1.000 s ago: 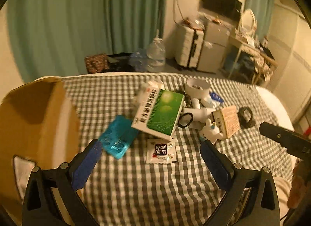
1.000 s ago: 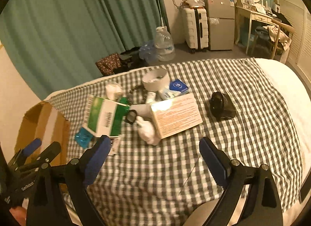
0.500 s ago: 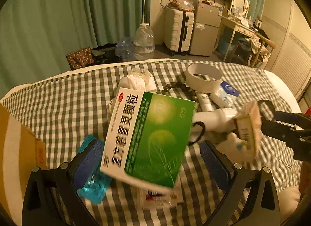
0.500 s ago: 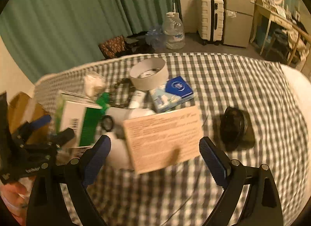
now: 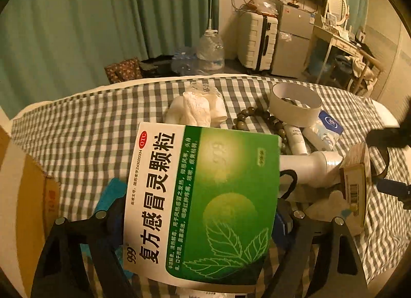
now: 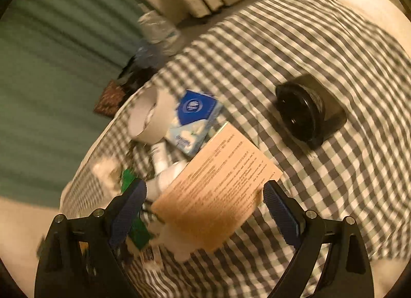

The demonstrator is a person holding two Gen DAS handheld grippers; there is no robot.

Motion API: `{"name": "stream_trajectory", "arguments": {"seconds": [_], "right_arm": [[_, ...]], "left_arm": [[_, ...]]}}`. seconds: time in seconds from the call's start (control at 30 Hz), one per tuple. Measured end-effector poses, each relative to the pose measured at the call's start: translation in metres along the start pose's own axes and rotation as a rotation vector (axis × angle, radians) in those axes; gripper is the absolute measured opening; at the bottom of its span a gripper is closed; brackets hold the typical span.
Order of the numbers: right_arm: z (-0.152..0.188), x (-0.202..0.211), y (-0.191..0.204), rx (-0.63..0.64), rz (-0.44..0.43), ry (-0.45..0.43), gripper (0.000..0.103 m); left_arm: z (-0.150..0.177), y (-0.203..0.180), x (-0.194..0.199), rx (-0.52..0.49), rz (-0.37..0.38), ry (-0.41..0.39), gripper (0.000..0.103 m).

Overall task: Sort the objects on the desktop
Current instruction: 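Grasp the green medicine box with the left tool while the right tool grasps the tan leaflet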

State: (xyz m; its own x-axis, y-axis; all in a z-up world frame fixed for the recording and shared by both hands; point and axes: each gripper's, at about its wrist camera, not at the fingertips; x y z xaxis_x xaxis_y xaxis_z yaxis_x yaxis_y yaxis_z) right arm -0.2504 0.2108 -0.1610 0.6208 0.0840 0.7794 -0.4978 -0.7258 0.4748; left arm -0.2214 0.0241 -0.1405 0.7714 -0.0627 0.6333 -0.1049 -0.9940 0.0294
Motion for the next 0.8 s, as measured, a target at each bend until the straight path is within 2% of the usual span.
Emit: {"name": "stream_trajectory", "arguments": {"seconds": [0.13, 0.3, 0.37, 0.5, 0.57, 0.63, 0.67, 0.8], "right_arm": [[0.002, -0.016, -0.004, -0.113, 0.044, 0.014, 0.095], [0.003, -0.017, -0.003, -0.081, 0.095, 0.015, 0.094], [0.012, -0.018, -0.019, -0.148, 0.102, 0.058, 0.094], [0.03, -0.04, -0.046, -0.315, 0.028, 0.187, 0.095], [0.03, -0.04, -0.048, -0.299, 0.013, 0.161, 0.089], [0.029, -0.032, -0.043, -0.25, -0.022, 0.133, 0.076], [0.028, -0.026, -0.037, -0.186, -0.023, 0.123, 0.076], [0.034, -0.001, -0.028, -0.07, -0.02, 0.071, 0.076]], "left_arm": [[0.005, -0.003, 0.011, 0.0, -0.003, 0.0, 0.084], [0.0, 0.006, 0.024, 0.02, -0.01, -0.016, 0.083], [-0.002, 0.009, 0.03, 0.028, -0.013, -0.024, 0.083], [-0.004, 0.011, 0.039, 0.048, -0.014, -0.028, 0.083], [-0.004, 0.011, 0.046, 0.038, -0.017, -0.036, 0.083], [-0.005, 0.013, 0.055, 0.029, -0.025, -0.045, 0.083], [-0.005, 0.014, 0.058, 0.029, -0.025, -0.047, 0.083], [-0.01, 0.016, 0.078, 0.047, -0.025, -0.066, 0.083]]}}
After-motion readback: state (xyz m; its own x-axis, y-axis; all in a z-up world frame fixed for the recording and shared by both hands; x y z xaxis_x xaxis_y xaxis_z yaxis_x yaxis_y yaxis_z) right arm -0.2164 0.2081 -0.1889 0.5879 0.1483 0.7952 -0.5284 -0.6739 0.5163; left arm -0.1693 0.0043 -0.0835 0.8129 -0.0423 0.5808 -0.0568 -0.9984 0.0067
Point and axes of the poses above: each gripper's, at about its wrist camera, not at the fingertips, and x roughly against the way its jaws point, y to its left, z to its underside, and after that the axes turned 12 degrees about -y, right-handed
